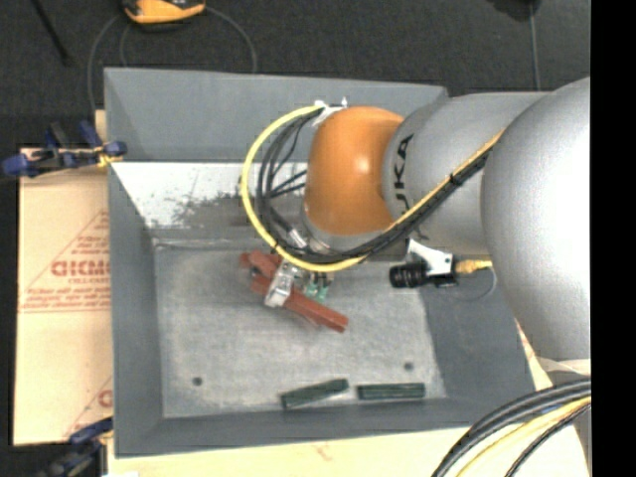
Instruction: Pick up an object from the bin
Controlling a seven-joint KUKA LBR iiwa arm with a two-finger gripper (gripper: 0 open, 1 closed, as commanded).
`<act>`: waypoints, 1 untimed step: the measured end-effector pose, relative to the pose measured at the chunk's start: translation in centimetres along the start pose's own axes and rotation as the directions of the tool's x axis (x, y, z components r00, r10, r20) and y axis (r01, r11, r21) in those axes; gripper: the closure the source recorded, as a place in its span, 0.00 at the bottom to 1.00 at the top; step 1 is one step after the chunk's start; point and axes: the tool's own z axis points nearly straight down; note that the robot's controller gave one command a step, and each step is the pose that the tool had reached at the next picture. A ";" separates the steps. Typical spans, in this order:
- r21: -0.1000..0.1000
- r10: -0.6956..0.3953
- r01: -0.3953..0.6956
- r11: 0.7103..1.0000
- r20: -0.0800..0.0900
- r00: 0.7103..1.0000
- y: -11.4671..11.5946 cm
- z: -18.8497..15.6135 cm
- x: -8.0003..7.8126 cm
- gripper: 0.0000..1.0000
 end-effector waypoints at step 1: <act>-0.002 0.000 0.000 1.000 0.003 1.000 0.0 -1.1 -0.1 1.00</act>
Offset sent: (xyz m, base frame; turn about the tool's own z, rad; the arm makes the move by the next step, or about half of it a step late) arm 0.0000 -0.0001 0.0459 0.0000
